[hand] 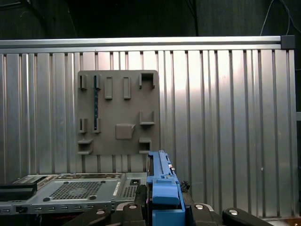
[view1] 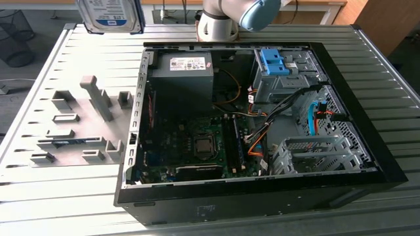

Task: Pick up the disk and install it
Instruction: 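Pick up the disk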

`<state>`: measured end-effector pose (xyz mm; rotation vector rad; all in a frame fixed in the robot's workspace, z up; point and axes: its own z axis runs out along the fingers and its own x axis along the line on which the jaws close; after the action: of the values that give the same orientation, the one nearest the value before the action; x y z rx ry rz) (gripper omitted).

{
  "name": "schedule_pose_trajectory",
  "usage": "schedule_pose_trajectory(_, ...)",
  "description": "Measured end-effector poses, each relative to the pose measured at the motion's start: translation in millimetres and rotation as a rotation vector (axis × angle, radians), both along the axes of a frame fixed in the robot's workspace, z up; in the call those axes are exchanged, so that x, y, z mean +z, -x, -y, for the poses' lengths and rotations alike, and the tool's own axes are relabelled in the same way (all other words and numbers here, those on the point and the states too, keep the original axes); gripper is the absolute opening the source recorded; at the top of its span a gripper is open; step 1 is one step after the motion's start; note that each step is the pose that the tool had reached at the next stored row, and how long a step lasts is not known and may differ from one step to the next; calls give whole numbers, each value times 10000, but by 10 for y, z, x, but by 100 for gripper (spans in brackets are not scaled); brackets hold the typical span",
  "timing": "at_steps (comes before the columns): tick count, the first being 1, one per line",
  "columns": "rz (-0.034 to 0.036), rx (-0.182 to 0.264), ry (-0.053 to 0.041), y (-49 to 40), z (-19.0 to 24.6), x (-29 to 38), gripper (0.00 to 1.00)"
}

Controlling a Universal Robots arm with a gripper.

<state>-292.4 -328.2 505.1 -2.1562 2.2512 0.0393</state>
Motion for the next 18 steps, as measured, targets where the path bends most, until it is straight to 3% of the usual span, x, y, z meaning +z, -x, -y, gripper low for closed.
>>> schedule_pose_trajectory(4, 1, -2, 0, -15, 0, 0, 37)
schedule_pose_trajectory(5, 1, 0, 2, -16, 30, -1, 37)
schedule_pose_trajectory(18, 0, -1, 2, -16, 37, 0, 37)
